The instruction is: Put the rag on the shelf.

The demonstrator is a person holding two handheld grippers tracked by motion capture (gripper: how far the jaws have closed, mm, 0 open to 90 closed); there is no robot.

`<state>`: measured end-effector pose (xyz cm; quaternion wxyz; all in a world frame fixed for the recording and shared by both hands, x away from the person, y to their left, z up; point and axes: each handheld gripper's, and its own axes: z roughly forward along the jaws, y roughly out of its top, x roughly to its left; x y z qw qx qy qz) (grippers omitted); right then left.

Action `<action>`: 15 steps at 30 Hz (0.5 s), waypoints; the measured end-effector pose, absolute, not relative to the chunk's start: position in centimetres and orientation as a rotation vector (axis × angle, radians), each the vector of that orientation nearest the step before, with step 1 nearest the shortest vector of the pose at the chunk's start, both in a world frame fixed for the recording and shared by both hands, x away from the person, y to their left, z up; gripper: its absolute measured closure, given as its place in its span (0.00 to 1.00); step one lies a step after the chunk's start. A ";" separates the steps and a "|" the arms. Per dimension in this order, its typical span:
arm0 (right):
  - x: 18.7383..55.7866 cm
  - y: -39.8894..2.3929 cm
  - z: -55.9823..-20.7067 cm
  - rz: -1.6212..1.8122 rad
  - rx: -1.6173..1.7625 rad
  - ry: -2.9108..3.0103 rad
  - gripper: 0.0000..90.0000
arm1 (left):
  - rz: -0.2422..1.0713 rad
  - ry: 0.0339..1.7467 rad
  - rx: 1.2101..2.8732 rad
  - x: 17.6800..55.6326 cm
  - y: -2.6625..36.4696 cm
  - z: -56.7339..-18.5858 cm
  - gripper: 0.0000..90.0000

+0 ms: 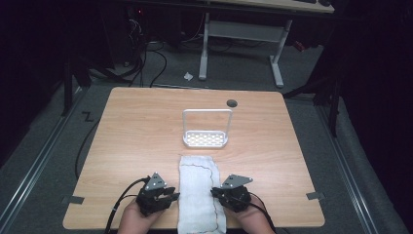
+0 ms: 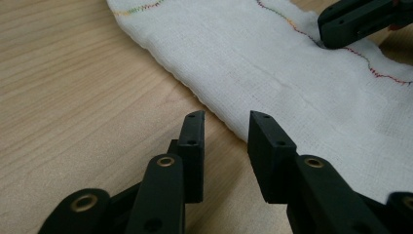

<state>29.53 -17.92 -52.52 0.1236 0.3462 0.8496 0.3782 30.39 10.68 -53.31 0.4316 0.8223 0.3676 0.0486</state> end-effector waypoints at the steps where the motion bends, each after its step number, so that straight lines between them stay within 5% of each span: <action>1: 29.9 -18.4 -52.1 1.146 1.030 2.432 0.84 | 0.123 0.916 2.039 30.3 10.8 -53.2 0.75; 15: 36.8 -17.9 -52.3 1.053 1.156 2.346 0.69 | 0.201 0.885 2.038 30.6 12.3 -52.6 0.73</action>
